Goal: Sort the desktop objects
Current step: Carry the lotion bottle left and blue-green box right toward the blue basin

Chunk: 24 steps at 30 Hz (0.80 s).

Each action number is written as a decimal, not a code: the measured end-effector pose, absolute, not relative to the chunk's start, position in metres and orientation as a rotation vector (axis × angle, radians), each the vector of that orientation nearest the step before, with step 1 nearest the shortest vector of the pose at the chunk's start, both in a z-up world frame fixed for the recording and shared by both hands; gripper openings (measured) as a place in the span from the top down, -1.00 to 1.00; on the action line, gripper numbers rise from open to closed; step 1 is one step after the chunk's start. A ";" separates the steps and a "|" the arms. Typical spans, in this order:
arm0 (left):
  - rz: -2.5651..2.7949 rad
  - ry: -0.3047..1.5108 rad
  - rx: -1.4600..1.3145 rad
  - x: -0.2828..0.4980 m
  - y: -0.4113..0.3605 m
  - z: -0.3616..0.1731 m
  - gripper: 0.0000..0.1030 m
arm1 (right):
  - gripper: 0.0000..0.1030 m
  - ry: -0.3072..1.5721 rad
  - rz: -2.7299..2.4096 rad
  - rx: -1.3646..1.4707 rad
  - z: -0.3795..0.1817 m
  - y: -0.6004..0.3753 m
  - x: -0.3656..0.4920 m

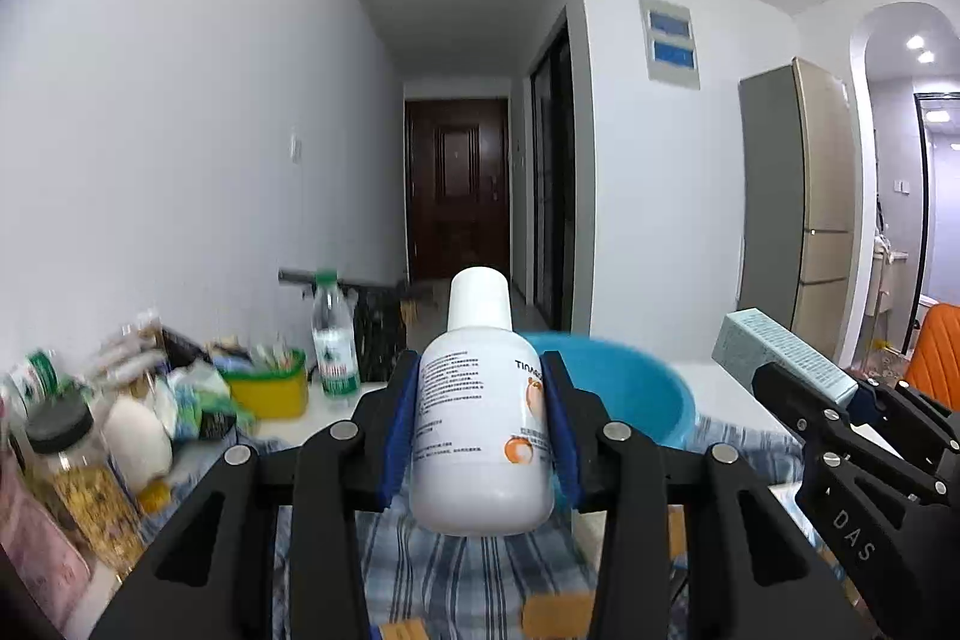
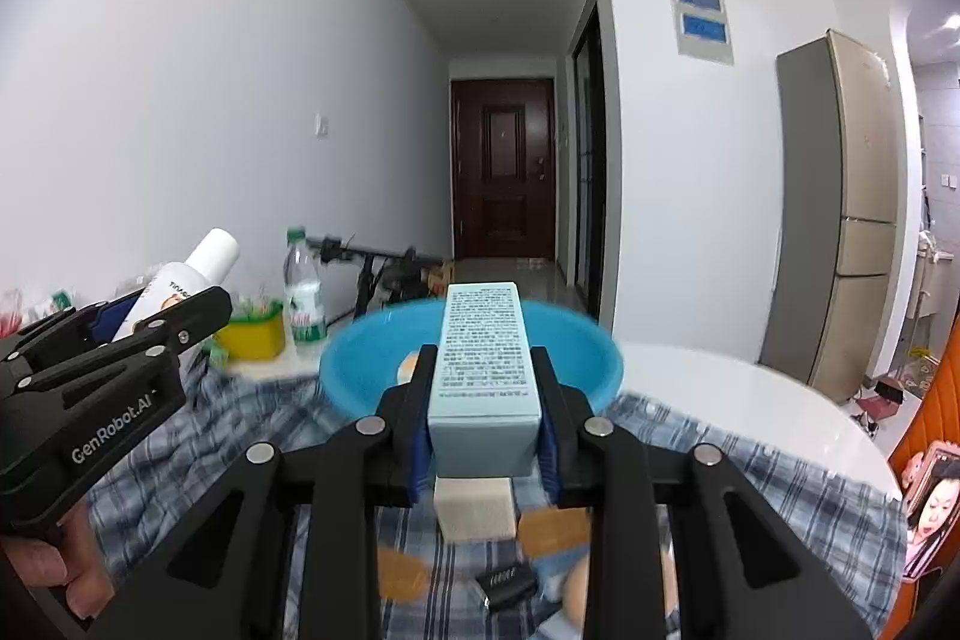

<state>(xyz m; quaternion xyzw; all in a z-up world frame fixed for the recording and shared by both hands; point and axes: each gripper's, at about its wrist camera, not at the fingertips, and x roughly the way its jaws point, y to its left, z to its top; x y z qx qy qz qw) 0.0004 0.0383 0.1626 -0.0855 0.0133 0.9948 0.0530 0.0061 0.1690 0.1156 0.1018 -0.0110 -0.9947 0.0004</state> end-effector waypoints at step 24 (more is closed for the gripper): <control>3.034 -0.045 -0.126 -0.062 0.049 0.203 0.19 | 0.48 0.120 -3.140 0.197 0.163 0.158 -0.043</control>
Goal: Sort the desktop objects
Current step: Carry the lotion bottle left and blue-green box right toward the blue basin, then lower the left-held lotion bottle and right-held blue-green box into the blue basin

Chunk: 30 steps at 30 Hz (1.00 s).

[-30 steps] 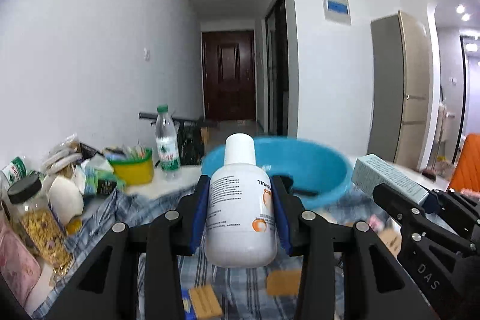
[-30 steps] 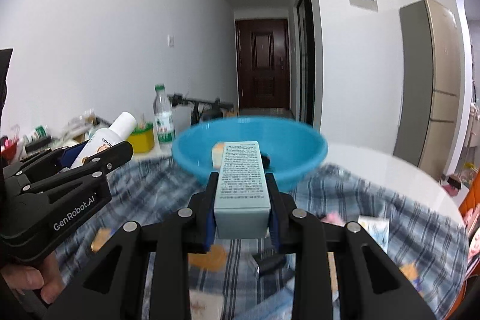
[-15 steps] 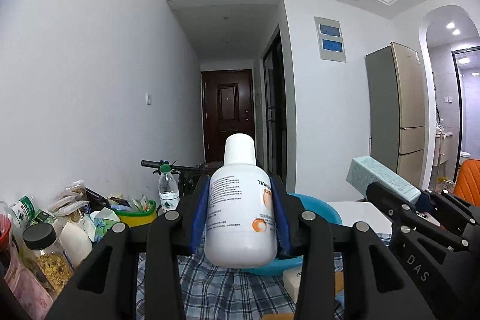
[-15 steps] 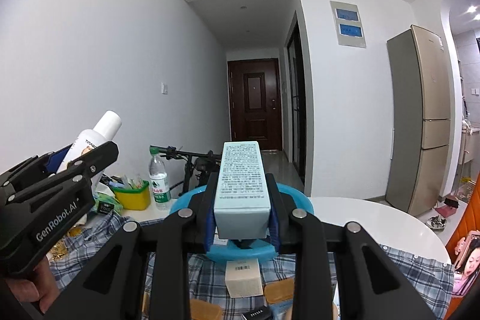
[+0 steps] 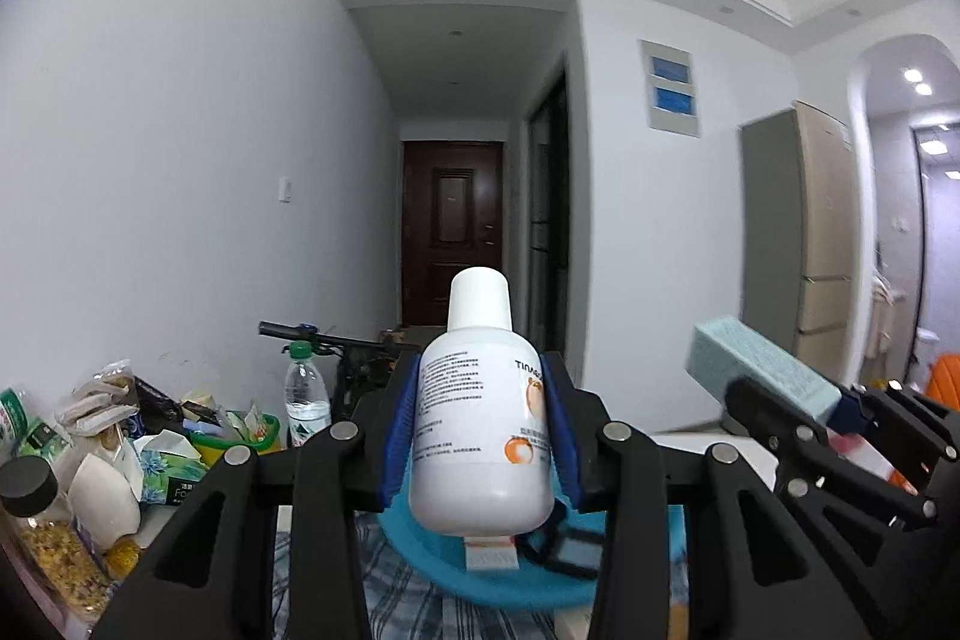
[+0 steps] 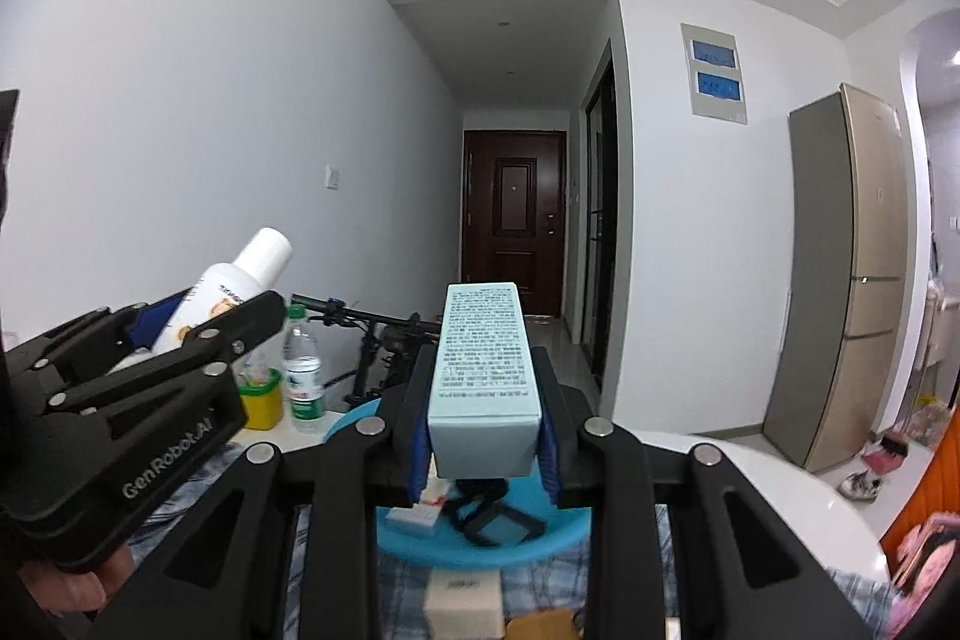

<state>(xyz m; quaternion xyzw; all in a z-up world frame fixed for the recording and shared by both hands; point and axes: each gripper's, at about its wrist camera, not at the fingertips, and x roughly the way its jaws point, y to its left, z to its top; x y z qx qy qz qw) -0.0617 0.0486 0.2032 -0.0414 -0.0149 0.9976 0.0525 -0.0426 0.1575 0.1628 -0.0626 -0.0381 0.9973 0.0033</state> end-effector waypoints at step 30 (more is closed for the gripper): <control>3.009 -0.025 -0.142 -0.255 0.076 0.206 0.19 | 0.48 0.051 3.124 -0.246 0.172 0.195 -0.209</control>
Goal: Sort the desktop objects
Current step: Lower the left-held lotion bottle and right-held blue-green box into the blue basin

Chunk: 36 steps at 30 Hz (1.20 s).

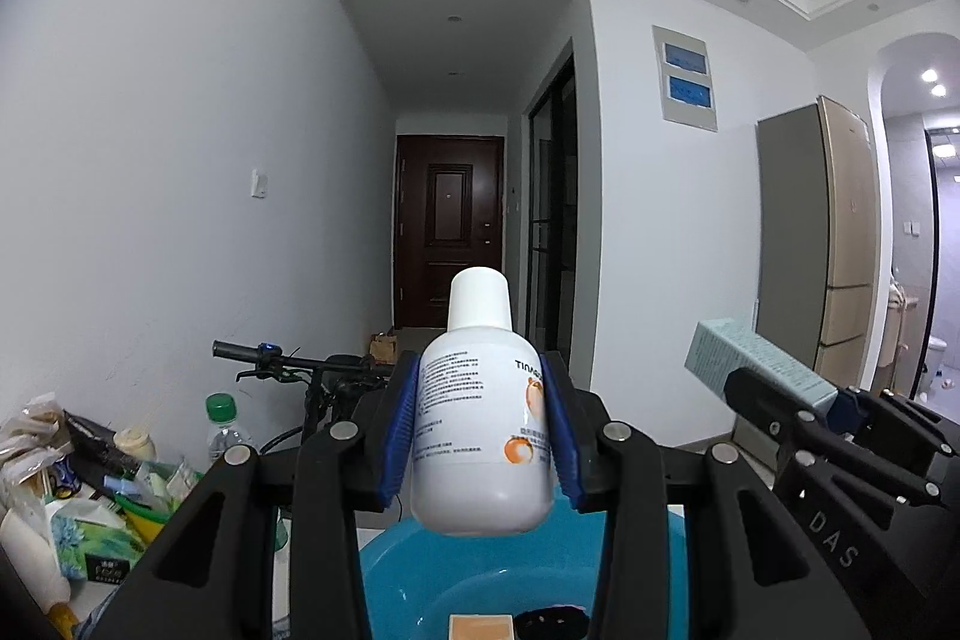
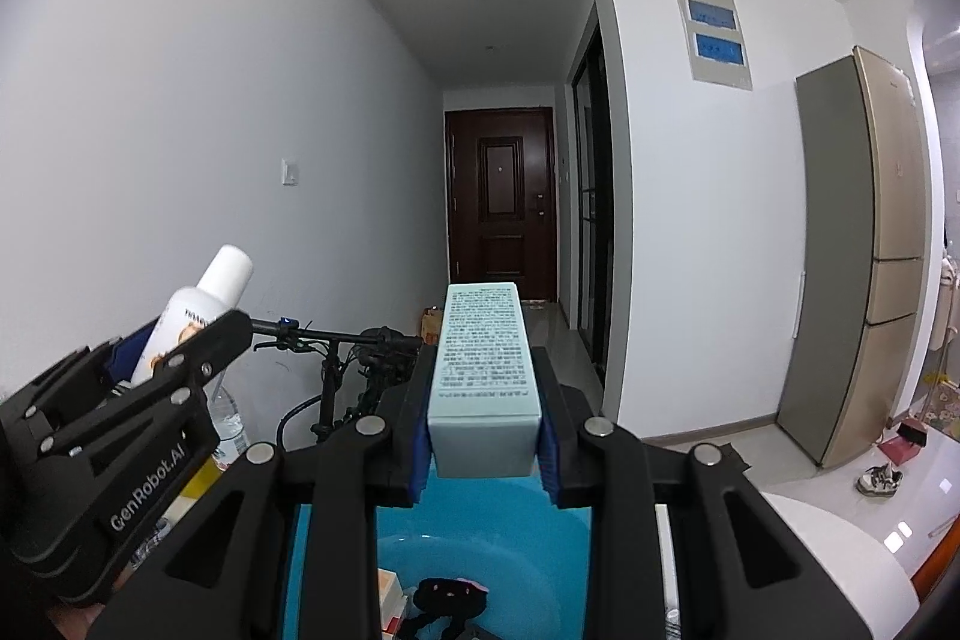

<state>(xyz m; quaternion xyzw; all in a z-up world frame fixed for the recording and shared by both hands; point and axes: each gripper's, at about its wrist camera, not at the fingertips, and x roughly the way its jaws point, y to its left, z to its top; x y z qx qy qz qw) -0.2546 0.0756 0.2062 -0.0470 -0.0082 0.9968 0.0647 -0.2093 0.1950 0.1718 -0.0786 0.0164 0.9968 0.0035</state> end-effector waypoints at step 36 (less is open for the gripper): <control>2.693 0.048 -1.058 -0.361 0.094 0.089 0.19 | 0.48 0.073 3.087 -0.670 0.133 0.231 -0.275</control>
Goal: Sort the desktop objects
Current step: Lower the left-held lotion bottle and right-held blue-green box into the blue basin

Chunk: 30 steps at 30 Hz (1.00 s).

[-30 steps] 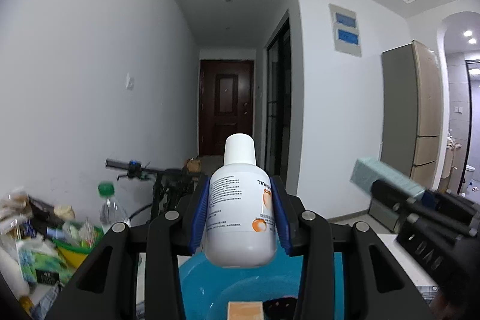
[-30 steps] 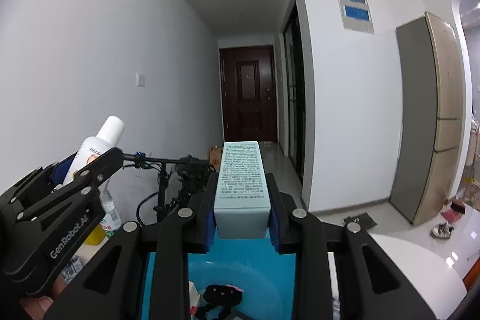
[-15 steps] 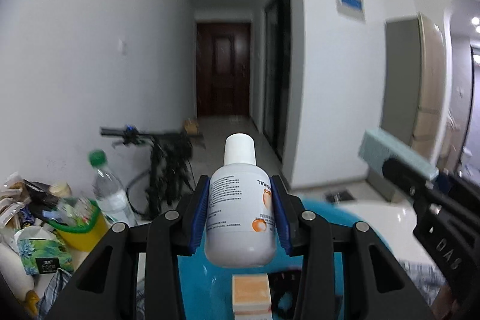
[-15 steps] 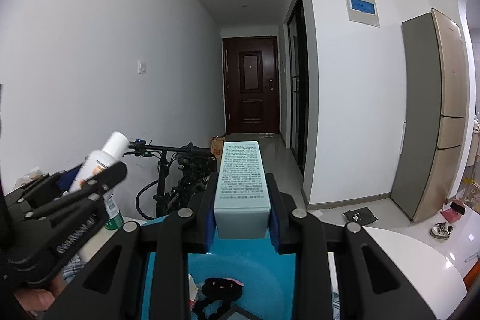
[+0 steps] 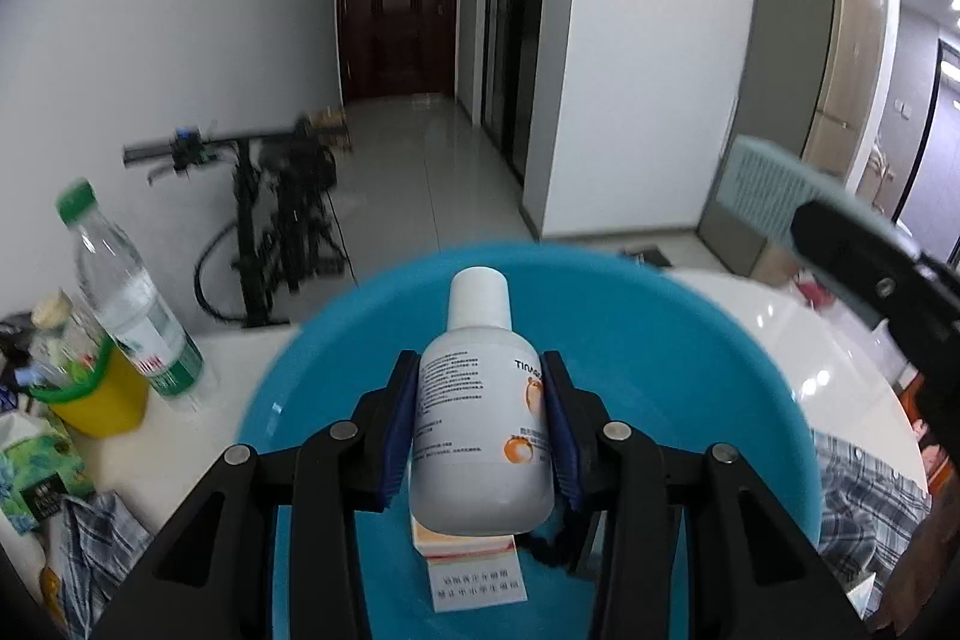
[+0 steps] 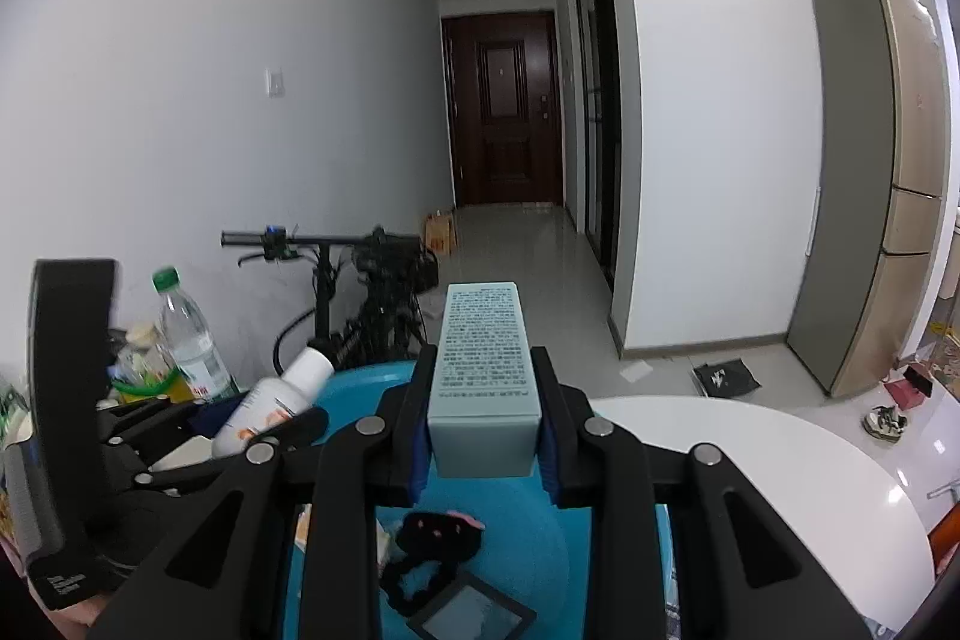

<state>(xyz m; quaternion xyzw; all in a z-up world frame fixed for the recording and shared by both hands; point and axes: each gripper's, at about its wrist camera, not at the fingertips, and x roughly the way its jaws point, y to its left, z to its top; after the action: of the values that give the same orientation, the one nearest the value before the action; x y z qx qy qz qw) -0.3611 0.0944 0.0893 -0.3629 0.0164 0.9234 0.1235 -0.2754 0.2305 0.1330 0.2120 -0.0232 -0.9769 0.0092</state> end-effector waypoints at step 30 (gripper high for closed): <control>2.274 0.269 -1.440 -0.363 0.170 0.004 0.19 | 0.48 -0.170 -3.067 0.808 0.121 0.263 -0.288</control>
<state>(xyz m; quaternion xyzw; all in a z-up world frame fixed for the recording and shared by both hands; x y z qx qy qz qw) -0.3628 0.1702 0.0036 -0.5197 0.0971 0.8208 0.2163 -0.2879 0.2632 0.1211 0.2545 -0.0534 -0.9655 -0.0173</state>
